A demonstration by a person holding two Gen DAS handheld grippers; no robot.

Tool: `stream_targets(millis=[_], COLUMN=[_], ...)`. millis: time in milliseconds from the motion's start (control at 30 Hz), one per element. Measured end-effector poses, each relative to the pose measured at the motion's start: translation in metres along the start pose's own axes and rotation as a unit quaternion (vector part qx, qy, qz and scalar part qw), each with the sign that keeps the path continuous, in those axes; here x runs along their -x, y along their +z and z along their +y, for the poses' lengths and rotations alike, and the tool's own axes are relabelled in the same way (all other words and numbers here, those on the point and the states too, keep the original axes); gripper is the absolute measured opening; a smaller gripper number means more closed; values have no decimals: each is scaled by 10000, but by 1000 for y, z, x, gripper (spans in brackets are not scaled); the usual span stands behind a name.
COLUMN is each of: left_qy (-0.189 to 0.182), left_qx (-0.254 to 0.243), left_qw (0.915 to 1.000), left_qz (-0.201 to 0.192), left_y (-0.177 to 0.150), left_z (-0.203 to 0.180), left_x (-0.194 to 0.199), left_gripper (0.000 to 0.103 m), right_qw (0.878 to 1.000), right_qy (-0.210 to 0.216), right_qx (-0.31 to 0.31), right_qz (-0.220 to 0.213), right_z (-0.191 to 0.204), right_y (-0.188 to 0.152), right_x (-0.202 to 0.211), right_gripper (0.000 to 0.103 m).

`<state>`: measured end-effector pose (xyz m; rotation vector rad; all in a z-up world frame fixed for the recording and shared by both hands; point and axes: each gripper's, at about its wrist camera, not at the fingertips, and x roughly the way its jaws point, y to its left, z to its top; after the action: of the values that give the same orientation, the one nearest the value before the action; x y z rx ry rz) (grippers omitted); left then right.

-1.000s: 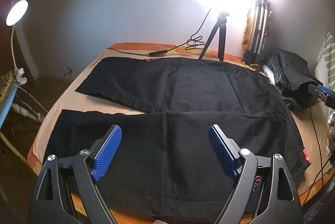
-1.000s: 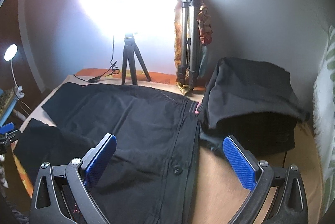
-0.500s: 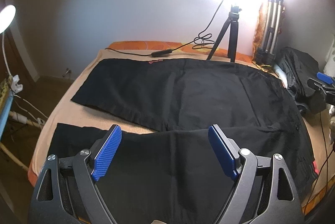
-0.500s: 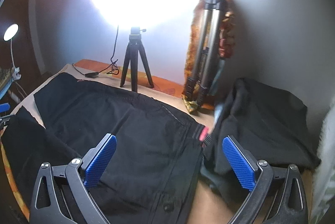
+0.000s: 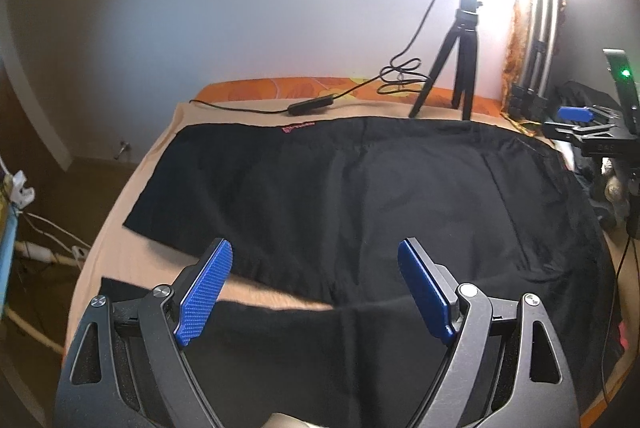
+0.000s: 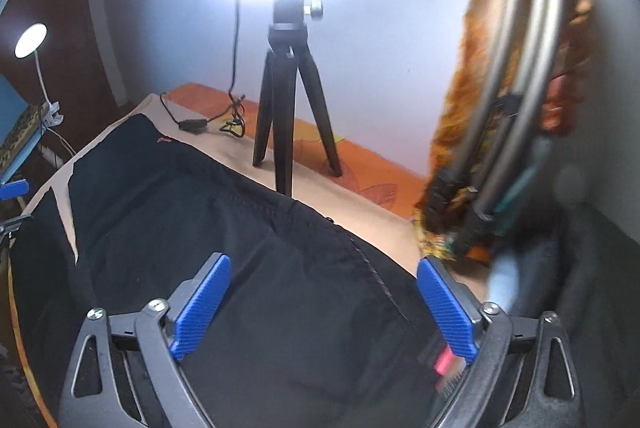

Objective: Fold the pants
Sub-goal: 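Move both tools toward the trousers' waistband and lower the right tool onto it, then close the right gripper on the waistband edge of the black trousers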

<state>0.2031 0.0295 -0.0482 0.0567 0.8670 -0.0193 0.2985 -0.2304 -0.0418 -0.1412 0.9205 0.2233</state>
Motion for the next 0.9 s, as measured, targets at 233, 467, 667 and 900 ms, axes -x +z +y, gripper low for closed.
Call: stream_targets(millis=[233, 467, 667, 900], left_qy=[-70, -71, -49, -11], left_qx=[128, 97, 142, 191], left_qw=[9998, 9997, 9996, 9994], left_qz=[169, 217, 257, 285], left_y=[15, 18, 20, 21], left_z=[14, 19, 27, 32], left_x=[-24, -36, -45, -51], left_gripper=[85, 85, 82, 79], right_qw=[9987, 9959, 9924, 9891], right_qy=[116, 264, 435, 756], right_qx=[278, 506, 690, 725], right_qz=[418, 695, 918, 1034], right_z=[4, -2, -6, -6], right_y=[15, 26, 28, 25], right_x=[-59, -99, -126, -137], right_gripper=[86, 86, 84, 63])
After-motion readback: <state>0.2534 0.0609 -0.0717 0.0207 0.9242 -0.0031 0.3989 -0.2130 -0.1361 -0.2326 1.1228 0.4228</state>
